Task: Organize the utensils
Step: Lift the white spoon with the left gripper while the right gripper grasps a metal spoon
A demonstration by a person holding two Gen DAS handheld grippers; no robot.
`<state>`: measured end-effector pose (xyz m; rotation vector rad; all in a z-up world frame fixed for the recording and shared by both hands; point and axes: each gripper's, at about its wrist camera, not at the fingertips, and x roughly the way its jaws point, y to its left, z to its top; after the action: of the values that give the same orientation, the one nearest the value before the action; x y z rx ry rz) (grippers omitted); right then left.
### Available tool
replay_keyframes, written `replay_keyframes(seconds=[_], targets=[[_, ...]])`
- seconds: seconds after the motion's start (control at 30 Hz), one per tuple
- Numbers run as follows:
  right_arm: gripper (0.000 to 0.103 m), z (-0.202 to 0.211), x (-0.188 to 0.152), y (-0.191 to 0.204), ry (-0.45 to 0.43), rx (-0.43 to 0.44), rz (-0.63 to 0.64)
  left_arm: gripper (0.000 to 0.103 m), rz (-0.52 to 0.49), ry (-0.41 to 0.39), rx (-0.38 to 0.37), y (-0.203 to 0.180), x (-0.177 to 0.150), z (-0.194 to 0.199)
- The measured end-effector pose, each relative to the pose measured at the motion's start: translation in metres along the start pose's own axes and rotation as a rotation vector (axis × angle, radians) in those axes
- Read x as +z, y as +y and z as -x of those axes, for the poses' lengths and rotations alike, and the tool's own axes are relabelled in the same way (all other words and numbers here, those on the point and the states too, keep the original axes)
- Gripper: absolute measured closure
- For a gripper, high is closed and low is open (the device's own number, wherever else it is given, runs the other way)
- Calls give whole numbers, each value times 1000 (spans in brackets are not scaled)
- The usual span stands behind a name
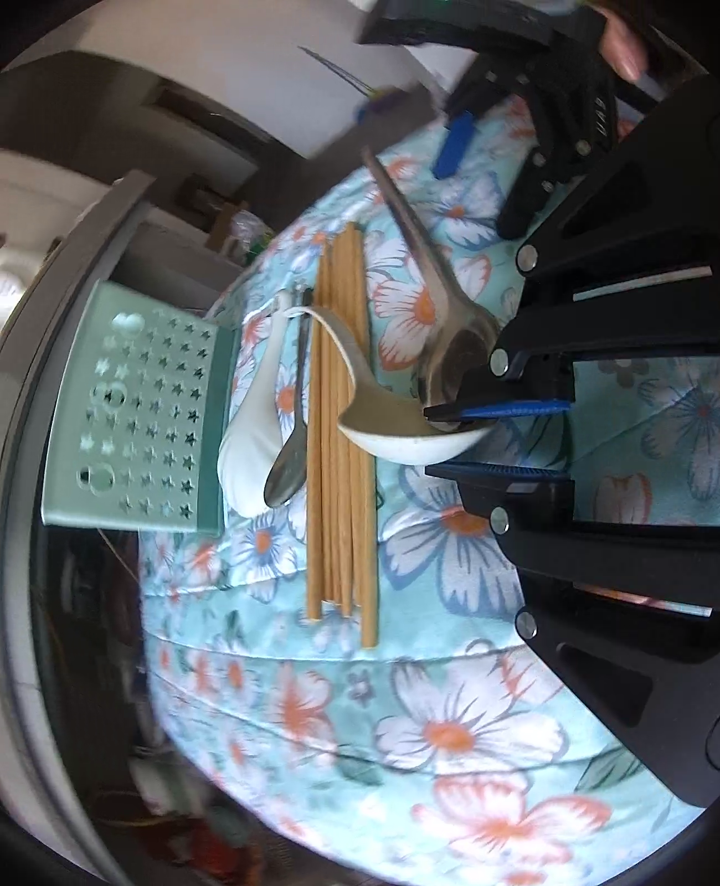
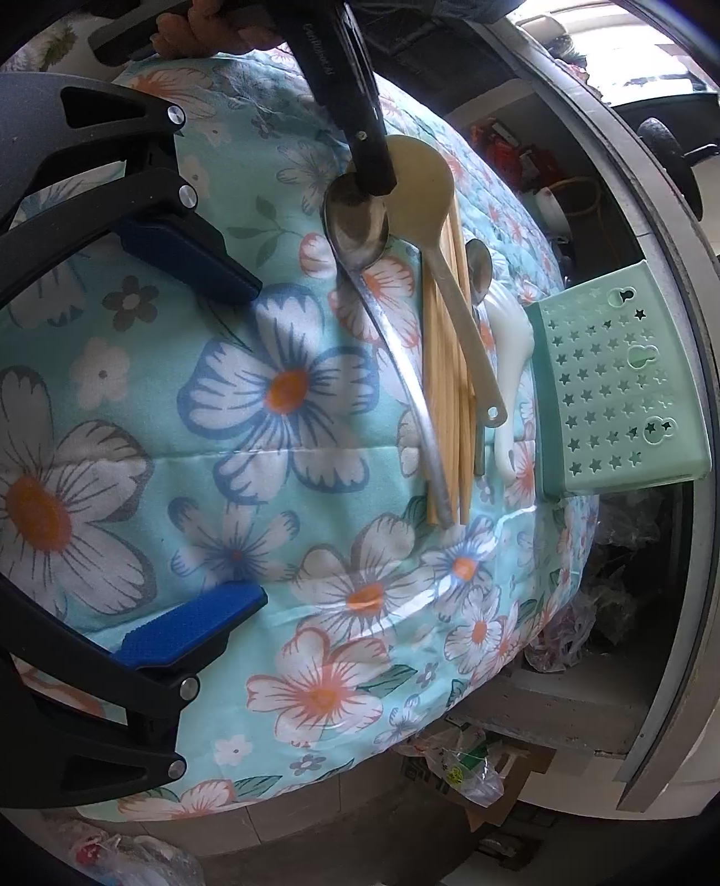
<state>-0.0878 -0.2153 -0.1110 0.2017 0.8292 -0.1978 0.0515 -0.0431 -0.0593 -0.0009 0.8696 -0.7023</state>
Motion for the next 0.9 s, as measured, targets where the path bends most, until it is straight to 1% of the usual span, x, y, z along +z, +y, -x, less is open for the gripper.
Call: replay_keyframes(seconds=[0.07, 0.17, 0.27, 0.33, 0.4, 0.47, 0.6, 0.67, 0.77, 0.83, 0.87, 0.9], targets=[[5, 0, 0, 0, -3, -7, 4, 91, 45, -12, -25, 5, 1, 1], [5, 0, -1, 1, -8, -14, 4, 91, 78, -35, -38, 8, 4, 4], [5, 0, -1, 2, -7, -12, 5, 91, 125, -77, -68, 12, 7, 12], [5, 1, 0, 2, -4, -10, 12, 96, 144, -96, -77, 15, 8, 16], [5, 4, 1, 3, -11, -14, 21, 97, 149, -107, -63, 16, 9, 18], [5, 11, 2, 7, -43, -27, 55, 97, 137, -105, -50, 16, 8, 18], [6, 32, 5, 22, -145, -42, 151, 97, 110, -80, -49, 14, 4, 13], [8, 37, 8, 28, -169, -48, 179, 97, 110, -69, -44, 14, 0, 10], [16, 40, 11, 34, -186, -45, 197, 97, 129, -53, -48, 16, -6, 4], [22, 41, 13, 36, -189, -34, 201, 96, 130, -62, -40, 16, -8, 3], [24, 42, 13, 39, -190, -32, 209, 97, 131, -68, -43, 16, -9, 4], [28, 42, 13, 42, -191, -32, 222, 99, 135, -77, -46, 17, -9, 6]])
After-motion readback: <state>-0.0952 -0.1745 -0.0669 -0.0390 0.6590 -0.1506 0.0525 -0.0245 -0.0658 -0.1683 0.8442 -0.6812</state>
